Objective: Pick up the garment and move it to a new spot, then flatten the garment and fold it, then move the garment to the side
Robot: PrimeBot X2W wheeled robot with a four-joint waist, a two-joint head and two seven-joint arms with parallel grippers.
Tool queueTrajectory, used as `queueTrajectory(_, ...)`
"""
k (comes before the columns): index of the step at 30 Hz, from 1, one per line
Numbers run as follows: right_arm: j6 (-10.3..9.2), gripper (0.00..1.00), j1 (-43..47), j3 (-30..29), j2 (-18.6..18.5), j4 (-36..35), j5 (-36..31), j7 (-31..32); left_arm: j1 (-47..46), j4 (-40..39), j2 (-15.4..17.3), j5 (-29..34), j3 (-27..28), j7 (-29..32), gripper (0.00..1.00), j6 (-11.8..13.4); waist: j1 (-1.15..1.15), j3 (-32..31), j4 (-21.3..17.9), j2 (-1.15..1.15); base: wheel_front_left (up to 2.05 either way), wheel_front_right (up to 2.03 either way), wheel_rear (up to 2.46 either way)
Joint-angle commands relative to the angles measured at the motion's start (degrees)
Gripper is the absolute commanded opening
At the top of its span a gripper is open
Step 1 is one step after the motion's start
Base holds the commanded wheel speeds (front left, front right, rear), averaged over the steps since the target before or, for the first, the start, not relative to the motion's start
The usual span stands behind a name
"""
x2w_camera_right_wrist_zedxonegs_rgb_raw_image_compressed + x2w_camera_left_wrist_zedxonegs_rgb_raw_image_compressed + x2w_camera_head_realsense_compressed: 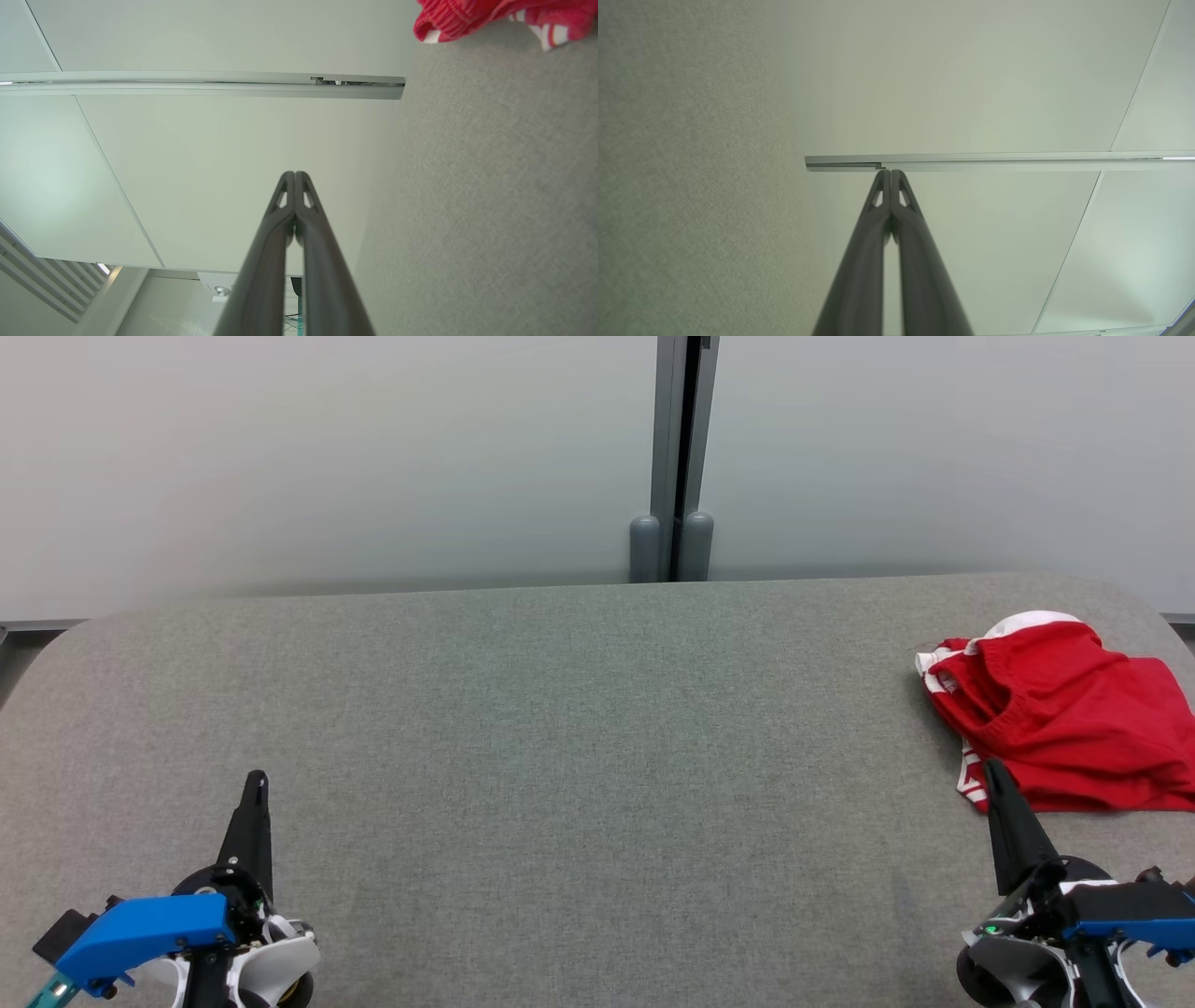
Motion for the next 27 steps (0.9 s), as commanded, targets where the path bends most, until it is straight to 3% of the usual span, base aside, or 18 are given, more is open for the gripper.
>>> queueTrajectory(1, 0.02, 0.0, 0.1, -0.1, -0.4, -0.2, 0.2, 0.2, -0.5, -0.3, -0.2, -0.2, 0.2, 0.2, 0.0, -0.3, 0.0, 0.0, 0.0, -0.02, 0.0, 0.0, 0.0)
queueTrajectory(27, 0.02, 0.0, 0.1, -0.1, -0.4, -0.2, 0.2, 0.2, -0.5, -0.3, -0.2, -0.2, 0.1, 0.2, 0.0, -0.3, 0.0, 0.0, 0.0, -0.02, 0.0, 0.0, 0.0)
